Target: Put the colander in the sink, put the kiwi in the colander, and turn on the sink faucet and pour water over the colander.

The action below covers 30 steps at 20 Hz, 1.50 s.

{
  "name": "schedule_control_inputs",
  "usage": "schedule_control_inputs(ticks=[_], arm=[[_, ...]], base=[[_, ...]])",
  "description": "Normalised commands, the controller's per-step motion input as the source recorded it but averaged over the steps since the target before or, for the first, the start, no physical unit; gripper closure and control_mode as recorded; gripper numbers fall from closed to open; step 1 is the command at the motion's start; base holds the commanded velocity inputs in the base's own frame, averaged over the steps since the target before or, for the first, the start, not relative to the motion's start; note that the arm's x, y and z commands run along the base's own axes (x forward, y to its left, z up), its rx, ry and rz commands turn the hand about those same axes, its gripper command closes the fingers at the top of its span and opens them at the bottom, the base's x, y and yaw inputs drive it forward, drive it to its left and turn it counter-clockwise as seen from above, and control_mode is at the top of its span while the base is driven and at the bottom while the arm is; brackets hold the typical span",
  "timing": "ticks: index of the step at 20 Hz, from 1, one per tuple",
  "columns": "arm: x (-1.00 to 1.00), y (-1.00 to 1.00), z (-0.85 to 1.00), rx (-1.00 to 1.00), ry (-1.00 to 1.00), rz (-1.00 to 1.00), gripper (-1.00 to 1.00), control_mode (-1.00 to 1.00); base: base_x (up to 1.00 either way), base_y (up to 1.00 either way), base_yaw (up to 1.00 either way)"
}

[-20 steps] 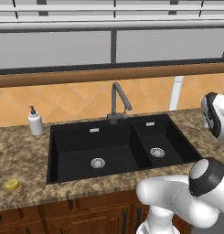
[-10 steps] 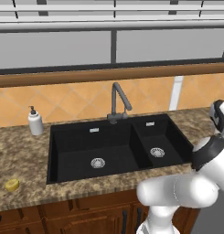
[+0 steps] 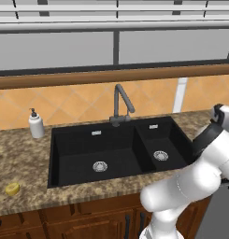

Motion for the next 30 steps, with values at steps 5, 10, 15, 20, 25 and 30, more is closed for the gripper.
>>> schedule_control_inputs(ticks=[5,10,15,20,25,30], arm=[[0.50,0.00,-0.29,0.00,0.00,0.00,-1.00,-1.00],[0.47,-0.08,-0.32,-0.01,0.00,-0.02,-1.00,-1.00],[0.28,-0.33,-0.20,-0.03,0.00,-0.07,-1.00,-1.00],[0.15,-0.40,-0.12,-0.01,0.00,-0.08,-1.00,-1.00],[0.15,-0.14,-0.12,0.10,0.09,-0.03,1.00,-1.00],[0.00,0.02,0.00,0.22,0.03,0.00,1.00,-1.00]], base=[[0.00,0.00,0.00],[0.00,0.00,0.00],[0.00,0.00,0.00],[0.00,0.00,0.00],[0.00,0.00,0.00],[0.00,0.00,0.00]])
